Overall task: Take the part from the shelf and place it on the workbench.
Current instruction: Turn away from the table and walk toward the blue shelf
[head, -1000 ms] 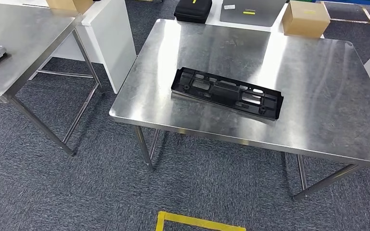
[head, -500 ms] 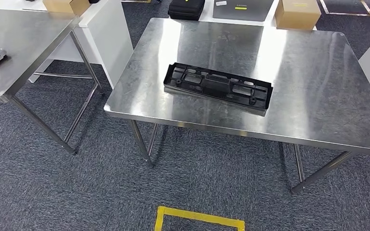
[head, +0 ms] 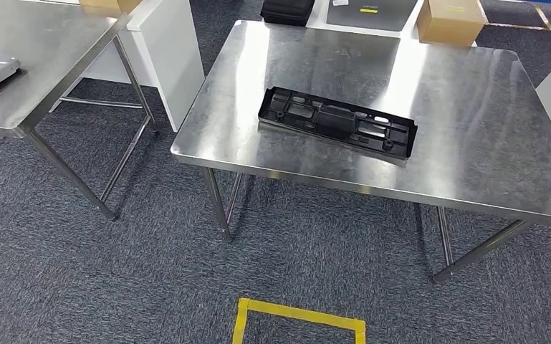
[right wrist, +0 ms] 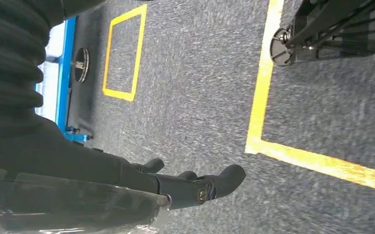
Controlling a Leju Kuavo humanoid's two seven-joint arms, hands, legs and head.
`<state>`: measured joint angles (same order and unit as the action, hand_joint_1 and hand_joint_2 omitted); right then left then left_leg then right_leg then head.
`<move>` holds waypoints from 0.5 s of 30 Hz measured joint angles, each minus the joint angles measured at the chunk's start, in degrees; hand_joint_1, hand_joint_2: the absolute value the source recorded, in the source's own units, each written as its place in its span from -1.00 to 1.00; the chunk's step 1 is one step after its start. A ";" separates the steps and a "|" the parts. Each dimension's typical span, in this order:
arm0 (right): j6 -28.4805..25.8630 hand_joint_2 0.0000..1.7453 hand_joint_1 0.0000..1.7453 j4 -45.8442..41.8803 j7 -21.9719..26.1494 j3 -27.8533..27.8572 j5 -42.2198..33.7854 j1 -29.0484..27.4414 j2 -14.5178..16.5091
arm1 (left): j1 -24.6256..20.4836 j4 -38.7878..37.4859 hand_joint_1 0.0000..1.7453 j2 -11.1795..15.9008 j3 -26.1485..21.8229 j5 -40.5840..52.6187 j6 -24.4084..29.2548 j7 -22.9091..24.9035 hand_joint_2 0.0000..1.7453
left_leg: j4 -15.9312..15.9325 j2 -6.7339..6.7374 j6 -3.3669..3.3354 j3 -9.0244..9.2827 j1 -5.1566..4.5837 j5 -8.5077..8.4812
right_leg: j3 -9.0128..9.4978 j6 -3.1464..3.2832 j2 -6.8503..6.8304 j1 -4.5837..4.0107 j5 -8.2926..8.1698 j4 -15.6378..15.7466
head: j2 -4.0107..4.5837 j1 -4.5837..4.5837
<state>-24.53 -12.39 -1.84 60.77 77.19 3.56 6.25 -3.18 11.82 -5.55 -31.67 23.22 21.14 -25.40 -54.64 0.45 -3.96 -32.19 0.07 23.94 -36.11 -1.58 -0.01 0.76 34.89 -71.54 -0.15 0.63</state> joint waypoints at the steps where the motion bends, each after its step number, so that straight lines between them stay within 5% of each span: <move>1: 0.03 1.00 -1.00 0.00 0.05 0.00 0.03 -0.01 -0.08 | 0.01 0.00 -1.00 -0.03 0.00 0.06 -0.04 0.00 -1.00 | -0.05 -0.01 0.15 -0.37 0.00 -0.32 | 2.02 -0.50 -0.01 0.01 -0.99 2.91 | 0.00 -0.04; 4: 0.05 1.00 -1.00 0.00 0.24 -0.01 0.09 0.21 -0.31 | -0.01 0.00 -1.00 -0.11 0.00 0.12 -0.07 0.00 -1.00 | -0.69 -0.02 0.83 -1.23 -0.28 -0.98 | 9.40 -1.00 0.02 -0.04 -4.56 15.54 | 0.00 -0.12; 9: 0.06 1.00 -1.00 0.01 0.25 0.01 0.15 0.19 -0.28 | 0.07 0.00 -1.00 -0.04 0.00 0.12 -0.14 0.05 -1.00 | -1.91 -0.12 2.08 -2.04 -0.25 -0.84 | 9.66 0.92 -0.04 0.18 -6.11 17.24 | 0.00 0.18; 13: 0.08 1.00 -1.00 0.02 0.22 0.01 0.29 0.21 -0.29 | 0.15 0.00 -1.00 -0.08 0.00 0.16 -0.18 0.20 -1.00 | -15.11 -0.32 3.40 -6.81 0.51 8.64 | 8.14 2.41 -0.28 0.28 -7.66 17.00 | 0.01 0.73; 15: 0.11 1.00 -1.00 0.02 0.18 0.02 0.29 0.13 -0.28 | 0.18 0.00 -1.00 -0.09 0.00 0.23 -0.27 0.21 -1.00 | -18.02 -0.32 3.56 -6.83 0.67 9.78 | 7.11 2.28 -0.29 0.11 -8.14 16.51 | 0.00 0.75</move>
<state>-24.42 -12.37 -1.67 60.78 77.48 3.69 5.97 -3.00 11.82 -5.63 -31.67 23.45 20.87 -25.18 -72.65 0.13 -0.40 -39.01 0.73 33.72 -29.01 0.71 -0.30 0.87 26.75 -55.04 -0.15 1.39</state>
